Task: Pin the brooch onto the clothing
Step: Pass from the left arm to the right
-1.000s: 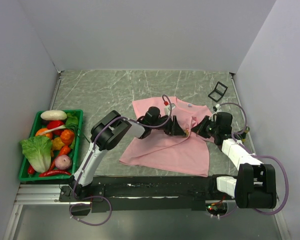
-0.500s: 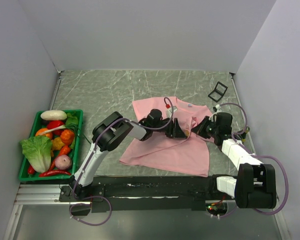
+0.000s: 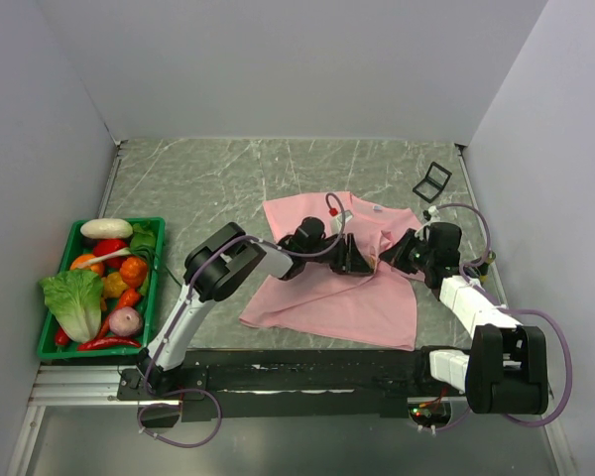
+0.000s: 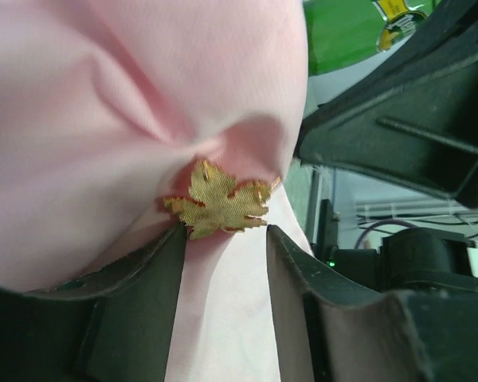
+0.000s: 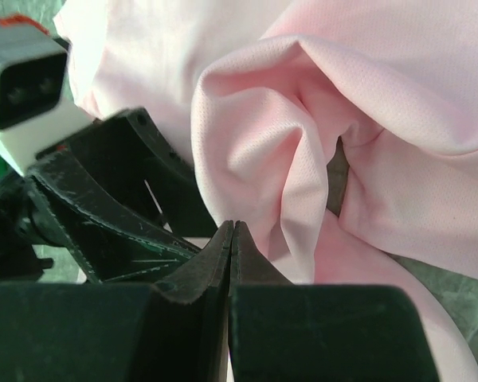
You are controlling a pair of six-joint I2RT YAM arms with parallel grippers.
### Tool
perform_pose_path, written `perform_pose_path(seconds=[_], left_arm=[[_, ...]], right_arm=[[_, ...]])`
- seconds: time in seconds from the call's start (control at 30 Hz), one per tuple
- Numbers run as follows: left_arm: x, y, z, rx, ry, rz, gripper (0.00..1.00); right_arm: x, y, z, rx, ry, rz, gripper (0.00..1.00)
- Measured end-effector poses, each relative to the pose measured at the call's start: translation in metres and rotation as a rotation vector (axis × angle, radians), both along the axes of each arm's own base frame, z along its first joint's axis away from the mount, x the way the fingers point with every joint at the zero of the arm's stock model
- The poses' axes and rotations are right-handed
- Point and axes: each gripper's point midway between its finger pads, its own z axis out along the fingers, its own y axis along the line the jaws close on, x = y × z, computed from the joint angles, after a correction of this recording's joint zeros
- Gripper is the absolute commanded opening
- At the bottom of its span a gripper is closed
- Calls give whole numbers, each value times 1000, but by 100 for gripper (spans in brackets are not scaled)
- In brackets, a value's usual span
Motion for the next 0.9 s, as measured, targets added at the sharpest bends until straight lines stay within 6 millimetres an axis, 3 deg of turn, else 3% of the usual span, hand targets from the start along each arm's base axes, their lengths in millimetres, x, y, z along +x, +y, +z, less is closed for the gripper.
perform_pose_path(seconds=[0.4,0.6,0.9], left_arm=[[-2,5,-2,-39,75,75,33],[6,8,-10,-16,75,146,33],[15,8,0,-38,54,198,33]], right_arm=[[2,-1,2,-2,-21,-2,0],[-2,-2,-2,-8,-8,-7,0],[-5,-4,-2,-20,-7,-13,0]])
